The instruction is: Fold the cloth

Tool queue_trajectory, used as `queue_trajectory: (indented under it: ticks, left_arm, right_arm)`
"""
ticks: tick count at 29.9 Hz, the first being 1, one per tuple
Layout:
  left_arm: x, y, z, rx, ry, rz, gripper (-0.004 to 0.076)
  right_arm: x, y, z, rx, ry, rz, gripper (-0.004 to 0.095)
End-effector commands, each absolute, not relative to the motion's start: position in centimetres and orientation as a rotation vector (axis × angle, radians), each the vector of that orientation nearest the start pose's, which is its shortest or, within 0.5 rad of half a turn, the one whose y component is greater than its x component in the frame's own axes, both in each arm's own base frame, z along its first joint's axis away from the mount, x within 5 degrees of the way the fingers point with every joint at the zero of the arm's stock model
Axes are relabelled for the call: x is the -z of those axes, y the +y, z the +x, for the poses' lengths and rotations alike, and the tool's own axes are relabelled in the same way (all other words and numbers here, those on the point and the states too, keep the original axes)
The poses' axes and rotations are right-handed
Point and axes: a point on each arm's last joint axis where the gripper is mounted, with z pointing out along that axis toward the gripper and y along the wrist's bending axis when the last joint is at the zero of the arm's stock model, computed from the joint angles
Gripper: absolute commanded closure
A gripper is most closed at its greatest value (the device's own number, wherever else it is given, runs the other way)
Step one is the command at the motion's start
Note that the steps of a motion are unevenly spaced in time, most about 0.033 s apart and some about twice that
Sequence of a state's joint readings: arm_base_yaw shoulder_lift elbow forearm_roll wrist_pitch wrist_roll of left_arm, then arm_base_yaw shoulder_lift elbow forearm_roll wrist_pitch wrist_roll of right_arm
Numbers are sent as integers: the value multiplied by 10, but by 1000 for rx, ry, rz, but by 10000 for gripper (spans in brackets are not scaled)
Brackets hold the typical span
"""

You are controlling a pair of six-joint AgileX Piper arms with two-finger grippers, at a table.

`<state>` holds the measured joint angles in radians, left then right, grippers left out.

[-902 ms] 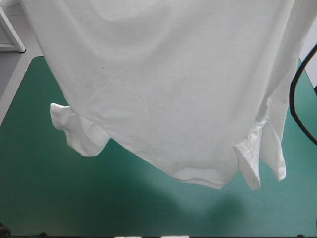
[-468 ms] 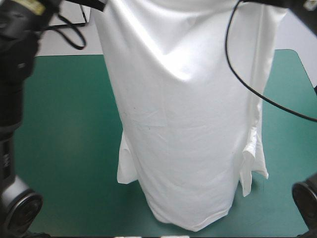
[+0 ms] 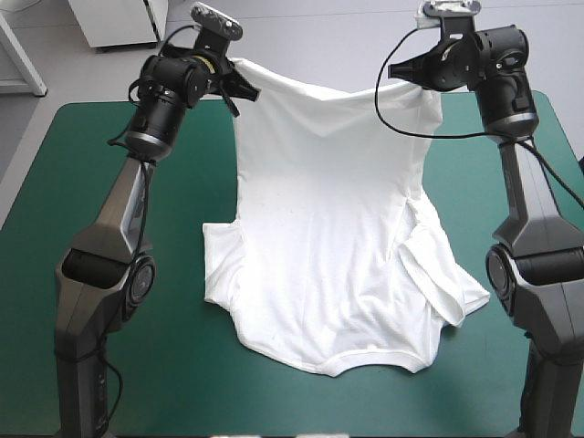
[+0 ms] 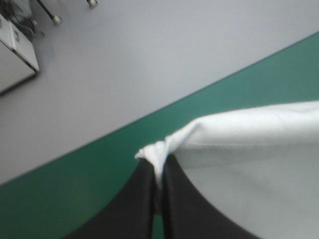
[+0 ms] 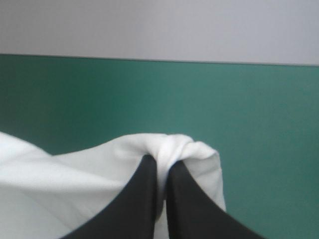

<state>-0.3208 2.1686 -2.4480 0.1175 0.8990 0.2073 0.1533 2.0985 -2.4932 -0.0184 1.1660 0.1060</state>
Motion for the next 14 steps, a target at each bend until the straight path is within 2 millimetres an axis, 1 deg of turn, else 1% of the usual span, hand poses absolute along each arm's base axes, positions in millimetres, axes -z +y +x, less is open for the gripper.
queue_trajectory:
  ticks: [1,4,5,8,10,11,13,14]
  left_arm:
    - [-400,-143,483,23,1973,474,733]
    - [-363,-147,501,63,2054,475,733]
    - [-356,-148,504,77,2066,472,733]
    - [-323,-154,517,109,2117,474,733]
    - [-304,-156,524,110,2141,477,733]
    - [-297,-157,527,112,2153,479,733]
    - [-288,-158,530,115,2163,479,733]
    - [-287,-158,530,115,2161,479,732]
  right_arm:
    - [-424,53,466,-203,2196,-18,927]
    - [-389,46,487,-269,2272,12,927]
    - [-381,44,492,-283,2288,22,927]
    - [-350,41,507,-326,2350,47,927]
    - [-334,40,513,-335,2384,45,927]
    - [-328,40,516,-333,2395,45,927]
    - [-323,39,518,-327,2401,33,926]
    - [-321,39,519,-322,2399,22,923]
